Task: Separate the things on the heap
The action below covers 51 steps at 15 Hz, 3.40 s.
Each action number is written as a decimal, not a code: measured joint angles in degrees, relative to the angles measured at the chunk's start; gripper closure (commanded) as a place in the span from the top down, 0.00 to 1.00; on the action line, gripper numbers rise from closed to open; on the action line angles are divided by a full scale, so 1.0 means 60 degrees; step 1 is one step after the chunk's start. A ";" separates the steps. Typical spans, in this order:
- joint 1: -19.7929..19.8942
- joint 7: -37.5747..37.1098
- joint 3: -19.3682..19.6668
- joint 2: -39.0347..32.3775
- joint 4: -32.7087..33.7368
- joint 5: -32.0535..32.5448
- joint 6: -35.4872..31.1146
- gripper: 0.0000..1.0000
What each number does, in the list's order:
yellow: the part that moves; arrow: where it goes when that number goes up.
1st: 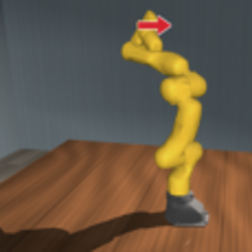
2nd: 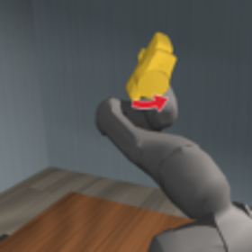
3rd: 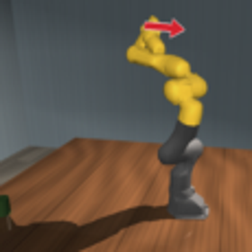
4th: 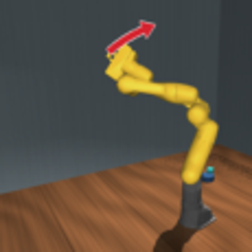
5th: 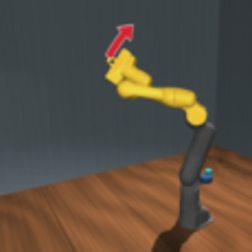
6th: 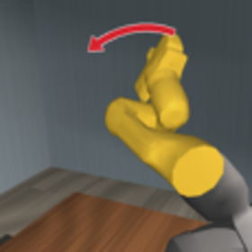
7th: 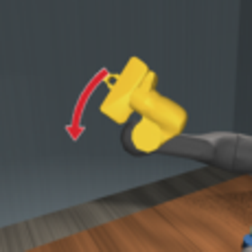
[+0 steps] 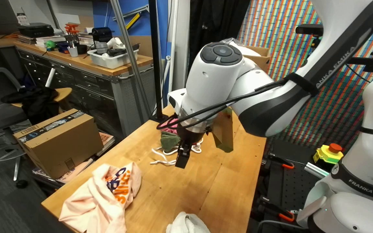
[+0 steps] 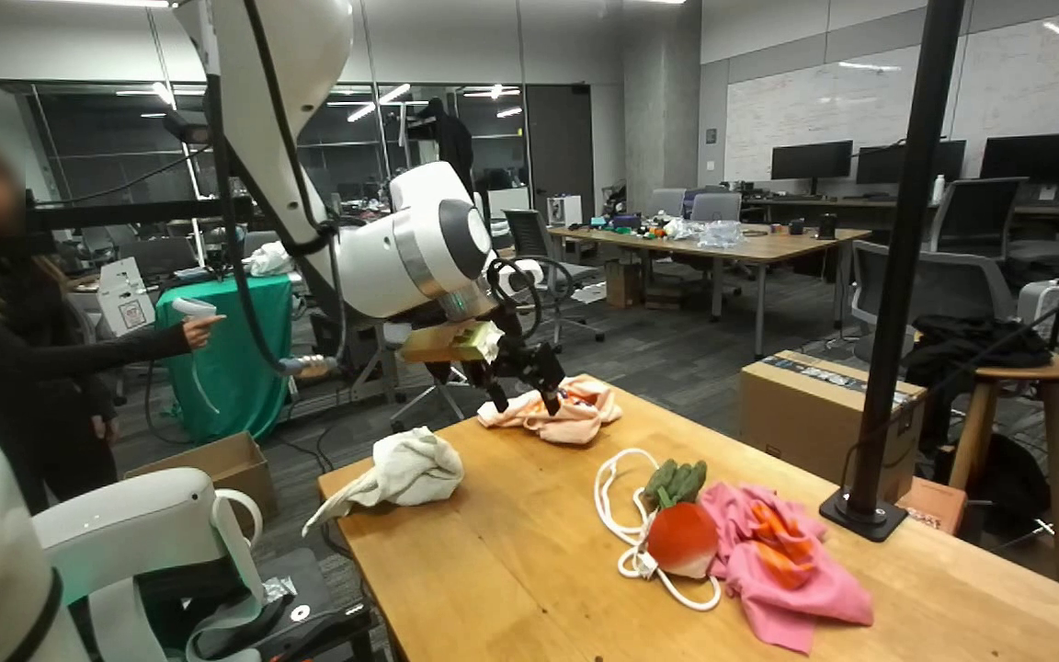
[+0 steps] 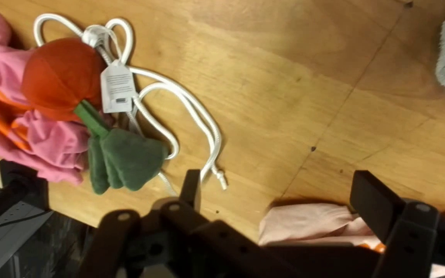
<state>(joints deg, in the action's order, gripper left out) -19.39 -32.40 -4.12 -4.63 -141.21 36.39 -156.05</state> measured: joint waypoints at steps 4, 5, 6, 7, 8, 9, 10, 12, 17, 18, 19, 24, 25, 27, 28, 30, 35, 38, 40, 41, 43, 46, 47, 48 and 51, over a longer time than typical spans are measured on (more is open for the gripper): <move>0.0010 -0.1222 0.0435 -0.0484 0.0706 0.1531 0.0512 1.00; 0.0020 -0.1533 0.0580 -0.0659 0.0880 0.1875 0.0620 1.00; 0.0038 -0.1802 0.0729 -0.0844 0.1047 0.2122 0.0699 1.00; 0.0073 -0.1960 0.0871 -0.1030 0.1208 0.2207 0.0758 1.00; 0.0121 -0.2063 0.1005 -0.1215 0.1365 0.2242 0.0795 1.00; 0.0172 -0.2150 0.1144 -0.1402 0.1521 0.2271 0.0810 1.00; 0.0234 -0.2209 0.1275 -0.1576 0.1668 0.2275 0.0814 1.00; 0.0395 -0.2297 0.1509 -0.1885 0.1941 0.2274 0.0814 1.00; 0.1266 -0.2402 0.1554 -0.2370 0.2245 0.2226 0.0825 1.00; 0.1407 -0.2412 0.1555 -0.2440 0.2246 0.2171 0.0827 1.00; 0.1517 -0.2412 0.1555 -0.2511 0.2243 0.2053 0.0829 1.00; 0.1766 -0.2321 0.1528 -0.2855 0.2208 0.0879 0.0838 1.00; 0.1767 -0.2310 0.1527 -0.2907 0.2209 0.0717 0.0838 1.00; 0.1766 -0.2310 0.1546 -0.3010 0.2211 0.0542 0.0838 1.00; 0.1766 -0.2310 0.1569 -0.3052 0.2212 0.0484 0.0838 0.94; 0.1774 -0.2303 0.1621 -0.3124 0.2213 0.0378 0.0837 0.68; 0.1785 -0.2209 0.1755 -0.3236 0.2215 0.0047 0.0836 0.28; 0.1785 -0.2110 0.1793 -0.3236 0.2215 -0.0159 0.0836 0.08; 0.1785 -0.1997 0.1796 -0.3235 0.2215 -0.0326 0.0837 0.03; 0.1785 -0.1938 0.1800 -0.3228 0.2215 -0.0376 0.0841 0.01; 0.1785 -0.1831 0.1816 -0.3194 0.2213 -0.0441 0.0864 0.04; 0.1786 -0.1504 0.1844 -0.3076 0.2201 -0.0695 0.1046 0.05; 0.1789 -0.1372 0.1861 -0.2986 0.2180 -0.0765 0.1177 0.05; 0.1793 -0.1251 0.1885 -0.2877 0.2149 -0.0793 0.1337 0.05; 0.1861 -0.0914 0.1989 -0.2373 0.1919 -0.0817 0.1854 0.05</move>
<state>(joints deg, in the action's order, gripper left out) -8.23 -37.89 7.82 -18.87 -129.69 31.48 -144.92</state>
